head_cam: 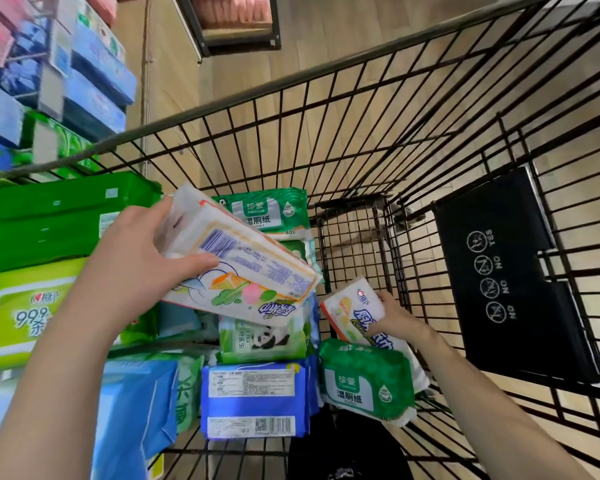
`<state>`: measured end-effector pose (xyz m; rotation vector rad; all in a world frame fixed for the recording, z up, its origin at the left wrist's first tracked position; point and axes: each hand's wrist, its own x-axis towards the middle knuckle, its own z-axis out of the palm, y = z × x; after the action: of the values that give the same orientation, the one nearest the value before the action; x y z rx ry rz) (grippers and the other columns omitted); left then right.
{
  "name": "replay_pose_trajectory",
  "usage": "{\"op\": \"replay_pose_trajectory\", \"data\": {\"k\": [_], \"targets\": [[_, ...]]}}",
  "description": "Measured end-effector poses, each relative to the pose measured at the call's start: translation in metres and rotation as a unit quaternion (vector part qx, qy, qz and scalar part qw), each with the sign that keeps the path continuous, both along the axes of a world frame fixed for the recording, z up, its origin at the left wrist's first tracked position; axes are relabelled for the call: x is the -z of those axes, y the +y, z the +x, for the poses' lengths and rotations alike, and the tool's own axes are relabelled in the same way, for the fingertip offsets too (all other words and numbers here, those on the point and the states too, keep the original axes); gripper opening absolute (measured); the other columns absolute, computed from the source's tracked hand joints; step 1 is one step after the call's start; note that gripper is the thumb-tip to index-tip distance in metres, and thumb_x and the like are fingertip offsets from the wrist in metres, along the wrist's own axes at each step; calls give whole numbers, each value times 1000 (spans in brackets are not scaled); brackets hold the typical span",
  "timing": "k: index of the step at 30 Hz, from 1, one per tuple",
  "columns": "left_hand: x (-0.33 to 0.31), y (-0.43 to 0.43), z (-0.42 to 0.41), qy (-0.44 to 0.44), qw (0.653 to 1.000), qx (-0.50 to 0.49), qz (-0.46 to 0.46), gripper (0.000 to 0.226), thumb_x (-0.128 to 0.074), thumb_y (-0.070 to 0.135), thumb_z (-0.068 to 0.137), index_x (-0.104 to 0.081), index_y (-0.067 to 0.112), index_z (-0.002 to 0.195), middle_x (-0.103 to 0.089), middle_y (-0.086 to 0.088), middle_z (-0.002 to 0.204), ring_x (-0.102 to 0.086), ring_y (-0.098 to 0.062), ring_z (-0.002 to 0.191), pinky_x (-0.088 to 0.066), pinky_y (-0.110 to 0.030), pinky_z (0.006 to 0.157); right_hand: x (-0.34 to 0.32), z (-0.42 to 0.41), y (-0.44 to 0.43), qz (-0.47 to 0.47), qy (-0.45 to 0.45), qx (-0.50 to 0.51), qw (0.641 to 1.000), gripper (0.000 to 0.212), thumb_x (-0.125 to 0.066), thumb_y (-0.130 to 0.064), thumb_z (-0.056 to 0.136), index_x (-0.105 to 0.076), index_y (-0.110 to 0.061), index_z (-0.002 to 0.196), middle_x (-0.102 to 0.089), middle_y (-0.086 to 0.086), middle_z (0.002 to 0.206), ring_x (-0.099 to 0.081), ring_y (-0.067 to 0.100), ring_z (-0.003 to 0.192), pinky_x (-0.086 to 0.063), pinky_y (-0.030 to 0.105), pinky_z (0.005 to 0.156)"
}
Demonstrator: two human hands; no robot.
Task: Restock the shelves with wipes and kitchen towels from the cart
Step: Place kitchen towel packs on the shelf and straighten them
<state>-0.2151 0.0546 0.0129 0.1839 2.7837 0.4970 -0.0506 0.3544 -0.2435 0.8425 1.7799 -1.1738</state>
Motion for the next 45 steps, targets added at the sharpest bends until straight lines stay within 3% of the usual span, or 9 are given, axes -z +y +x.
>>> {"op": "replay_pose_trajectory", "data": {"k": [6, 11, 13, 16, 23, 27, 32, 42, 45], "targets": [[-5, -2, 12, -11, 1000, -21, 18, 74, -80, 35, 72, -47, 11, 133, -52, -15, 130, -47, -27, 110, -27, -30, 75, -21, 6, 4, 28, 2, -10, 1000, 65, -86, -8, 60, -51, -18, 114, -65, -3, 101, -61, 10, 86, -44, 21, 61], [-3, -10, 19, -14, 997, -57, 59, 65, -80, 37, 71, -50, 18, 125, -57, -4, 124, -48, -20, 101, -37, -34, 78, -42, 3, 0, 84, 67, -10, 994, 50, -90, -11, 56, -57, -22, 92, -69, -3, 94, -67, 14, 85, -52, 24, 66], [-5, -10, 24, 0, 995, -73, 73, 53, -81, 38, 69, -53, 25, 112, -61, 0, 112, -53, -21, 96, -40, -35, 74, -57, -13, -1, 111, 111, -13, 987, 57, -91, -18, 53, -56, -18, 99, -66, -2, 96, -66, 18, 88, -56, 29, 70], [-12, -8, 32, 35, 994, -89, 57, 59, -83, 37, 67, -55, 12, 113, -62, -7, 108, -55, -30, 96, -41, -38, 74, -98, -43, -1, 146, 169, -46, 974, 80, -88, -30, 57, -44, -27, 123, -49, -3, 112, -50, 14, 99, -47, 29, 76], [-58, -16, 56, 95, 983, -141, 76, 70, -80, 48, 67, -52, 14, 122, -59, -14, 119, -52, -33, 109, -42, -44, 89, -185, -74, -3, 65, 264, 7, 962, 63, -82, -21, 68, -44, -29, 118, -63, 0, 108, -65, 16, 89, -51, 25, 63], [-100, -28, 80, 137, 968, -179, 111, 89, -81, 40, 71, -38, 9, 143, -48, -12, 140, -44, -30, 126, -35, -43, 103, -244, -74, -15, 36, 322, 8, 946, 68, -81, -18, 70, -42, -23, 125, -64, -2, 101, -68, 13, 77, -52, 20, 54], [-163, -48, 128, 213, 948, -209, 114, 90, -78, 37, 74, -33, 10, 147, -43, -11, 144, -39, -28, 132, -30, -39, 106, -333, -66, -38, -9, 417, -27, 909, 52, -80, -10, 73, -46, -24, 110, -61, -9, 90, -63, -7, 58, -44, 9, 45], [-271, -92, 241, 356, 887, -287, 66, 92, -74, 53, 68, -39, 10, 142, -48, -12, 137, -42, -30, 124, -29, -37, 105, -475, -37, -119, -57, 564, -176, 805, 91, -88, -32, 64, -40, -22, 141, -56, -4, 119, -58, 12, 96, -43, 15, 65], [-293, -104, 279, 381, 871, -305, 60, 92, -76, 50, 71, -36, 12, 145, -44, -8, 142, -39, -28, 129, -27, -35, 107, -508, -17, -145, -85, 600, -214, 766, 80, -86, -27, 66, -44, -29, 134, -59, -11, 110, -59, 4, 89, -45, 14, 67]]}}
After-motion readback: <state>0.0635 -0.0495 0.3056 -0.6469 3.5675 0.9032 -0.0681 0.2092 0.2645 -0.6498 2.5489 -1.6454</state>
